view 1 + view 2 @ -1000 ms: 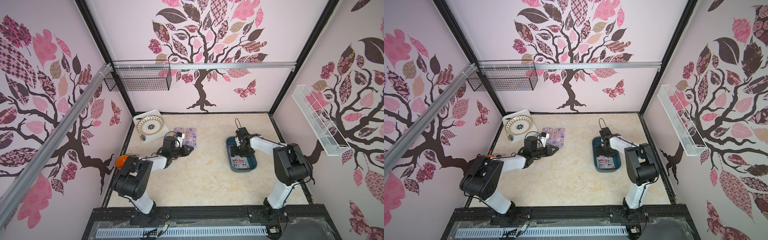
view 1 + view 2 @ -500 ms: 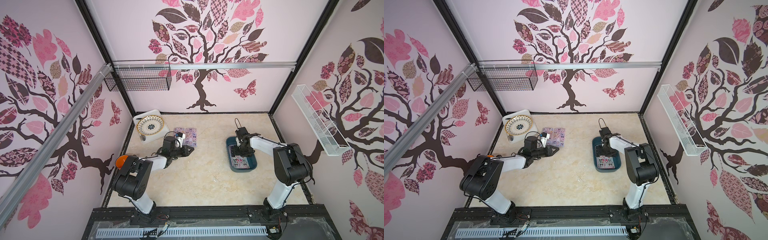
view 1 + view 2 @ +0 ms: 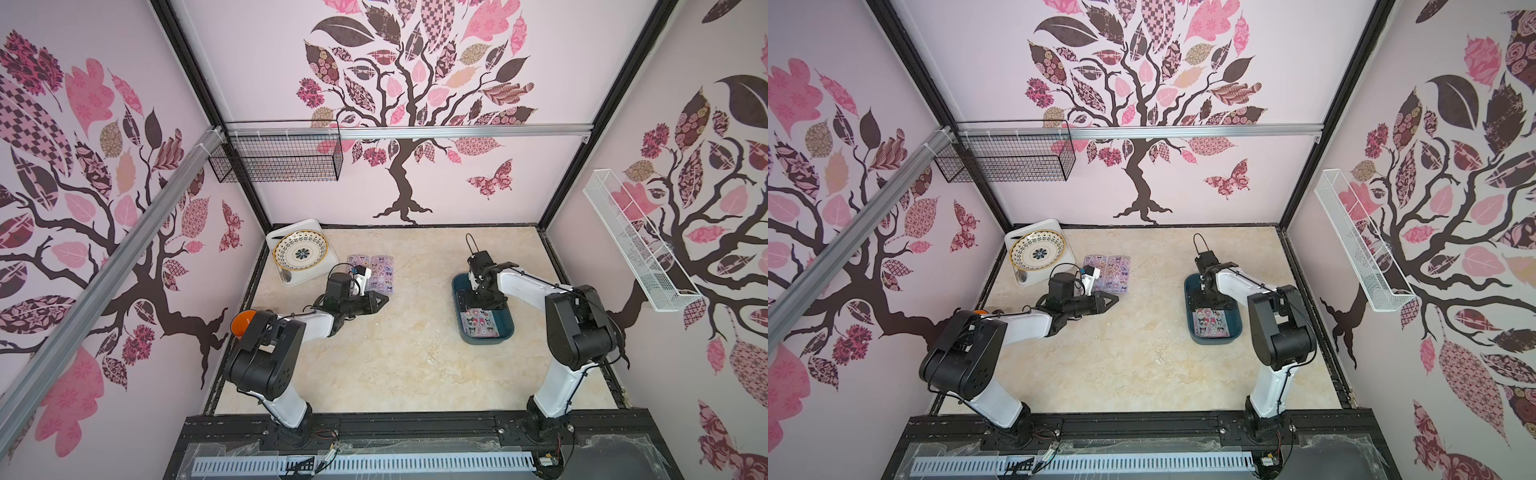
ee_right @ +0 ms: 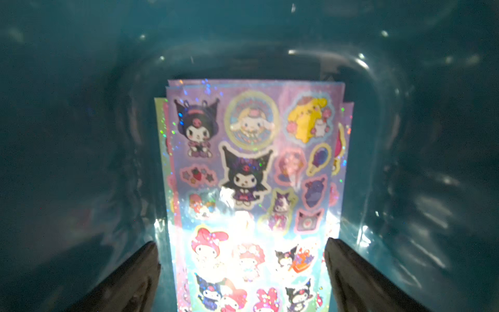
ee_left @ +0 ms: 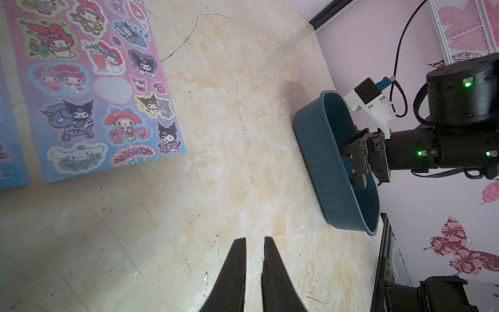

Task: Take the stickers out of the storage box
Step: Pick up the sticker from the storage box.

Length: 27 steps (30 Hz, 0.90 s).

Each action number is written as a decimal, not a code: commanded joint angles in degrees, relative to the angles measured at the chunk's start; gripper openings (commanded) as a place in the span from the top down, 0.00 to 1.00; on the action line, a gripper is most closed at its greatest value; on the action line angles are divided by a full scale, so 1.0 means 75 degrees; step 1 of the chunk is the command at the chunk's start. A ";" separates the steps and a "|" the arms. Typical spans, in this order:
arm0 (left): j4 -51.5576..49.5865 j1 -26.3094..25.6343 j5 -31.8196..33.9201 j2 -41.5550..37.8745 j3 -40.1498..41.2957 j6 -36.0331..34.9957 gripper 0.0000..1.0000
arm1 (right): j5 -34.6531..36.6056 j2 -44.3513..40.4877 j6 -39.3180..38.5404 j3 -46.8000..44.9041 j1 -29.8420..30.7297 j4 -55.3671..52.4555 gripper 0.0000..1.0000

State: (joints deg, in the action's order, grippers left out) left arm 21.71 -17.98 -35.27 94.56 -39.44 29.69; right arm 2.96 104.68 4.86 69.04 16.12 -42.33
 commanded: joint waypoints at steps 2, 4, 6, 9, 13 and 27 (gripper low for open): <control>0.0002 0.0008 -0.0108 -0.0028 -0.0156 -0.0187 0.81 | 0.0349 0.0513 -0.0080 0.0295 0.0042 -0.0298 0.02; -0.0001 0.0006 -0.0125 -0.0011 -0.0161 -0.0186 0.82 | 0.0374 0.0645 -0.0102 0.0322 0.0042 -0.0322 0.04; -0.0011 0.0009 -0.0130 -0.0011 -0.0173 -0.0190 0.82 | 0.0379 0.0698 -0.0098 0.0292 0.0038 -0.0288 0.06; -0.0013 0.0006 -0.0129 -0.0011 -0.0173 -0.0202 0.81 | 0.0237 0.0702 -0.0098 0.0247 0.0043 -0.0194 0.16; -0.0019 0.0006 -0.0137 0.0023 -0.0178 -0.0190 0.81 | 0.0134 0.0604 -0.0075 0.0206 0.0044 -0.0125 0.28; -0.0018 0.0006 -0.0157 0.0153 -0.0214 -0.0186 0.81 | -0.0458 -0.0603 0.0078 -0.0079 -0.0145 -0.0002 0.54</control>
State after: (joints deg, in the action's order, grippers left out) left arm 21.32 -17.98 -35.92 94.61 -39.99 29.47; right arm 1.48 103.18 5.10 68.45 15.59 -42.39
